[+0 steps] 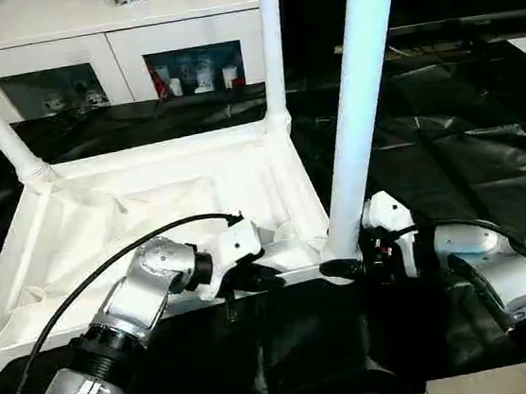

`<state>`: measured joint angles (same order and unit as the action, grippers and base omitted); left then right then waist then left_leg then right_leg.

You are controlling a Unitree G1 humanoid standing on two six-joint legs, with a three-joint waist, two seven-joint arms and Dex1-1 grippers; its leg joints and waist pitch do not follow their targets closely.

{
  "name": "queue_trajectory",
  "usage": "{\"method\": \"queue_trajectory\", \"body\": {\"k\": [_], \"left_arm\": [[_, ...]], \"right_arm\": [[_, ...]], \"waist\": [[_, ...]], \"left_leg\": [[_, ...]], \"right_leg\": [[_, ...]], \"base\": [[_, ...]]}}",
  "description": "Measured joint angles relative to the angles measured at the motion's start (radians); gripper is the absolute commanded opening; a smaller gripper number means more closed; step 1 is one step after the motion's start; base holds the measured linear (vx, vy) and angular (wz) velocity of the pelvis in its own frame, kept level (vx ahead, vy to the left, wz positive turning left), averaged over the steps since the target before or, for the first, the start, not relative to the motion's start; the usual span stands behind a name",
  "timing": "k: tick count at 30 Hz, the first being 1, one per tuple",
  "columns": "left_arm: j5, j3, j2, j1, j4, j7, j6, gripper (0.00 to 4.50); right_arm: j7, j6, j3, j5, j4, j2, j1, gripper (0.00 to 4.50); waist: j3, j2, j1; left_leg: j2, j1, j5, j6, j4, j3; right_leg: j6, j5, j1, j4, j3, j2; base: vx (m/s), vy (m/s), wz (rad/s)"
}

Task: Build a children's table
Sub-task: Rotate leg to tighten

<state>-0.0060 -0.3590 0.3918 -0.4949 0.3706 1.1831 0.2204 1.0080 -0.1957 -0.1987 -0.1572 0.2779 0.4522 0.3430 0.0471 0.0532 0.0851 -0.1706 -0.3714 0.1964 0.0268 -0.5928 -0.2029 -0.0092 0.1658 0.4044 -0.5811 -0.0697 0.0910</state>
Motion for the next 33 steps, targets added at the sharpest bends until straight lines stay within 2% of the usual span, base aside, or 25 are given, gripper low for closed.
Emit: {"method": "queue_trajectory", "body": {"k": [4,8,12,19,23,24,26,28,29,31,33], "left_arm": [[0.007,0.012,-0.028,-0.015,0.04,-0.065,0.001,0.0],[0.046,0.037,-0.127,-0.085,0.157,-0.219,0.034,0.0],[0.06,0.048,-0.206,-0.142,0.239,-0.33,0.075,0.0],[0.082,0.061,-0.325,-0.238,0.398,-0.481,0.081,0.0],[0.091,0.061,-0.332,-0.246,0.422,-0.486,0.062,0.0],[0.093,0.06,-0.332,-0.246,0.424,-0.486,0.056,0.0],[0.1,0.055,-0.329,-0.246,0.426,-0.486,0.042,0.0],[0.102,0.059,-0.308,-0.246,0.426,-0.499,0.035,0.0],[0.101,0.066,-0.297,-0.246,0.426,-0.503,0.033,0.0],[0.102,0.07,-0.284,-0.245,0.422,-0.515,0.028,0.0],[0.102,0.069,-0.264,-0.236,0.403,-0.495,0.017,0.0]], "right_arm": [[-0.123,-0.019,0.031,0.003,0.034,-0.079,0.003,2.67],[-0.412,-0.053,0.098,0.046,0.127,-0.22,0.055,2.66],[-0.613,-0.088,0.146,0.073,0.189,-0.301,0.108,2.66],[-0.899,-0.076,0.205,0.121,0.316,-0.392,0.198,2.66],[-0.903,-0.059,0.215,0.121,0.332,-0.395,0.2,2.66],[-0.899,-0.058,0.217,0.119,0.332,-0.395,0.2,3.01],[-0.882,-0.046,0.232,0.111,0.332,-0.397,0.195,3.36],[-0.831,-0.022,0.234,0.086,0.307,-0.409,0.174,3.43],[-0.807,-0.014,0.231,0.078,0.295,-0.412,0.162,3.73],[-0.758,-0.01,0.222,0.07,0.285,-0.408,0.158,3.81],[-0.679,-0.014,0.195,0.061,0.262,-0.362,0.152,3.92]], "waist": [[0.0,-0.001,-0.011],[0.0,-0.001,-0.03],[0.0,-0.001,-0.036],[-0.001,0.0,-0.035],[-0.001,0.0,-0.033],[-0.001,0.001,-0.033],[-0.001,0.001,-0.033],[0.0,0.0,-0.039],[0.0,-0.001,-0.046],[0.001,-0.002,-0.056],[0.001,-0.002,-0.056]], "left_leg": [[0.0,0.003,0.001,0.003,-0.003,0.0],[0.001,0.006,0.001,0.004,-0.004,0.0],[0.002,0.007,0.001,0.003,-0.005,0.001],[0.007,0.007,0.001,0.003,-0.005,0.002],[0.008,0.01,0.001,0.003,-0.005,0.003],[0.008,0.01,0.001,0.003,-0.005,0.003],[0.008,0.01,0.001,0.003,-0.004,0.003],[0.007,0.01,0.001,0.003,-0.003,0.004],[0.007,0.008,0.001,0.003,-0.003,0.005],[0.007,0.004,0.001,0.003,-0.003,0.007],[0.007,0.001,0.001,0.003,-0.003,0.007]], "right_leg": [[0.0,0.0,-0.002,-0.004,0.0,0.0],[0.002,0.001,-0.005,-0.003,0.001,0.001],[0.002,0.001,-0.008,0.0,0.001,0.001],[0.002,0.001,-0.013,0.005,0.004,0.004],[0.002,0.001,-0.017,0.005,0.004,0.004],[0.002,0.001,-0.017,0.005,0.004,0.004],[0.002,0.001,-0.017,0.005,0.003,0.004],[0.002,0.001,-0.016,0.005,0.002,0.004],[0.002,0.001,-0.015,0.005,0.001,0.003],[0.002,0.001,-0.009,0.005,0.0,0.003],[0.002,-0.001,-0.004,0.005,0.0,0.003]], "base": [[0.0,0.0,0.0],[0.0,0.0,0.0],[0.0,0.0,0.0],[0.0,0.0,0.0],[0.0,0.0,0.0],[0.0,0.0,0.0],[0.0,0.0,0.0],[0.0,0.0,0.0],[0.0,0.0,0.0],[0.0,0.0,0.0],[0.0,0.0,0.0]]}}
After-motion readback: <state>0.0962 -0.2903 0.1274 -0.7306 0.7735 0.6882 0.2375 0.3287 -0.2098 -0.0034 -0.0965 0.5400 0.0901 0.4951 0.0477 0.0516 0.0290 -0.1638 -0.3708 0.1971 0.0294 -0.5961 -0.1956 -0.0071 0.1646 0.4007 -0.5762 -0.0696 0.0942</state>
